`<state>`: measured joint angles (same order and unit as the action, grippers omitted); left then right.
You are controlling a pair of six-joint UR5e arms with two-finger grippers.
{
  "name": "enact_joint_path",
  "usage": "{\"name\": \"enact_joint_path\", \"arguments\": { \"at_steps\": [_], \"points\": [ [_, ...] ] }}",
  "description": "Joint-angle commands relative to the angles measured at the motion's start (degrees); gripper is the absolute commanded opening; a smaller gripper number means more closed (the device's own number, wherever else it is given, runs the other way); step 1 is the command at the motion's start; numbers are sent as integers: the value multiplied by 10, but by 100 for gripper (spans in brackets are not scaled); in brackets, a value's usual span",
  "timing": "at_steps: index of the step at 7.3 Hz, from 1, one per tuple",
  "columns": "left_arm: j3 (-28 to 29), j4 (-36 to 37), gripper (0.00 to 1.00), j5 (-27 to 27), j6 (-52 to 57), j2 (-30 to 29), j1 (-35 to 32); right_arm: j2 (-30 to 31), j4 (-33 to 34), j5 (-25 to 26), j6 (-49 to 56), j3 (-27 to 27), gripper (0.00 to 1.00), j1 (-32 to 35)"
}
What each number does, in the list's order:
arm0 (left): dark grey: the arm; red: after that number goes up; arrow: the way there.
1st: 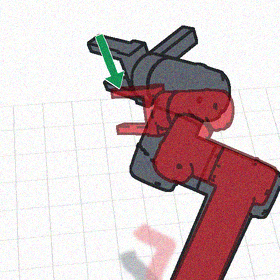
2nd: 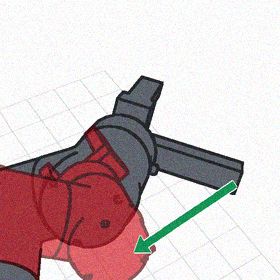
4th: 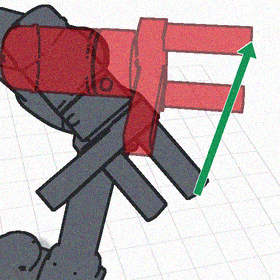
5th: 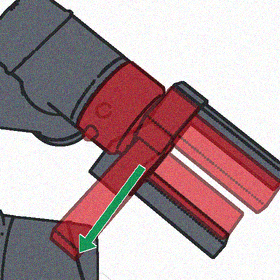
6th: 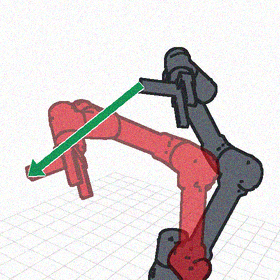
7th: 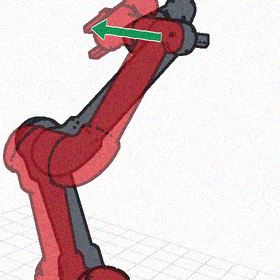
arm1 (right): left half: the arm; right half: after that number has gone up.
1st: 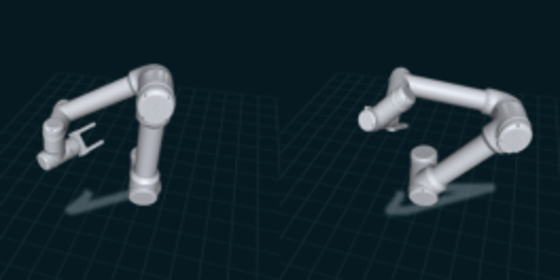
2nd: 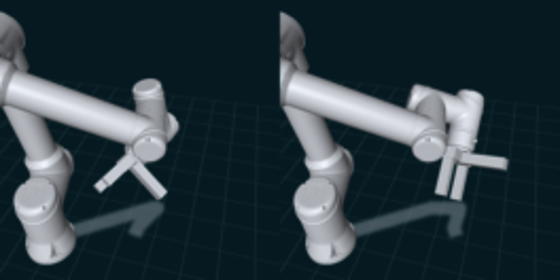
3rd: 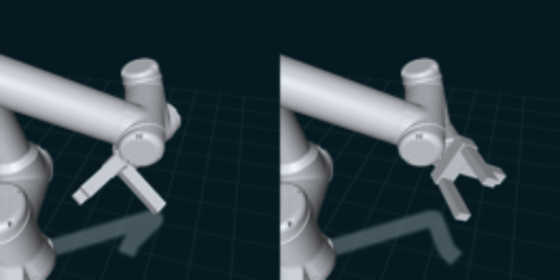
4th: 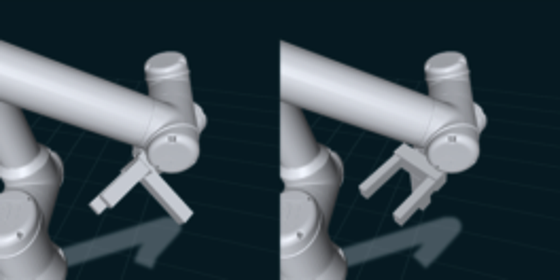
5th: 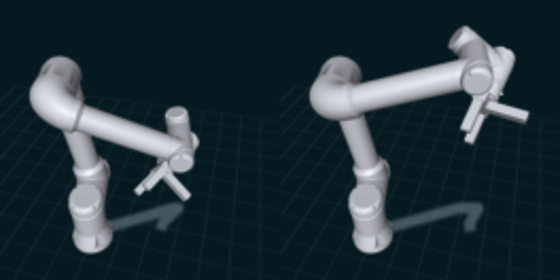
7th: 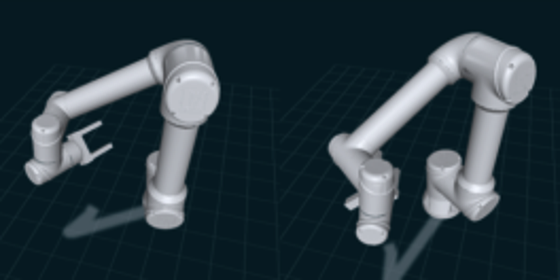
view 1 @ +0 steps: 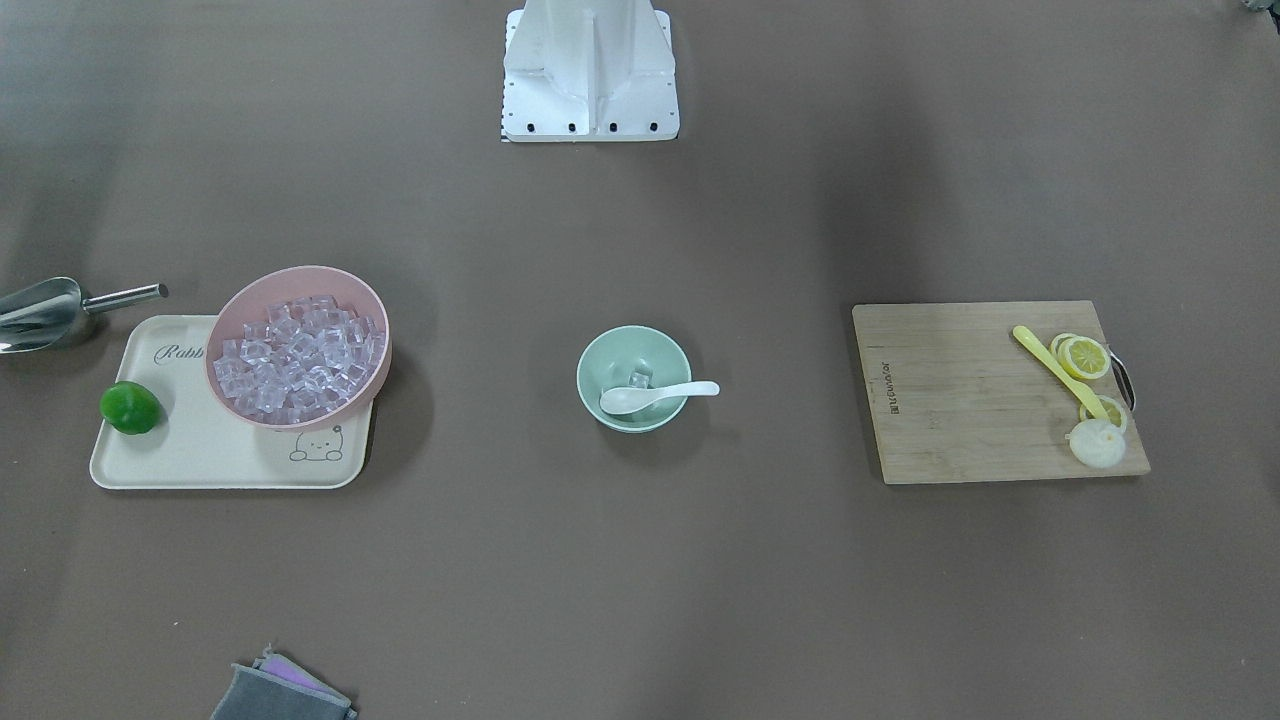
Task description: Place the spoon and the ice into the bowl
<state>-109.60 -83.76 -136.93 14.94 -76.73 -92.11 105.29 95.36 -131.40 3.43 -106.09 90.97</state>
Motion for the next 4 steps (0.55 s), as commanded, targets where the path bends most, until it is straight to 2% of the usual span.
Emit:
{"name": "enact_joint_path", "arguments": {
  "at_steps": [1, 4],
  "points": [
    [-2, 0, 99, 0, 0, 0, 0, 0, 0, 0, 0, 0, 100, -3],
    [-3, 0, 99, -1, 0, 0, 0, 0, 0, 0, 0, -1, 100, -5]
  ]
}}
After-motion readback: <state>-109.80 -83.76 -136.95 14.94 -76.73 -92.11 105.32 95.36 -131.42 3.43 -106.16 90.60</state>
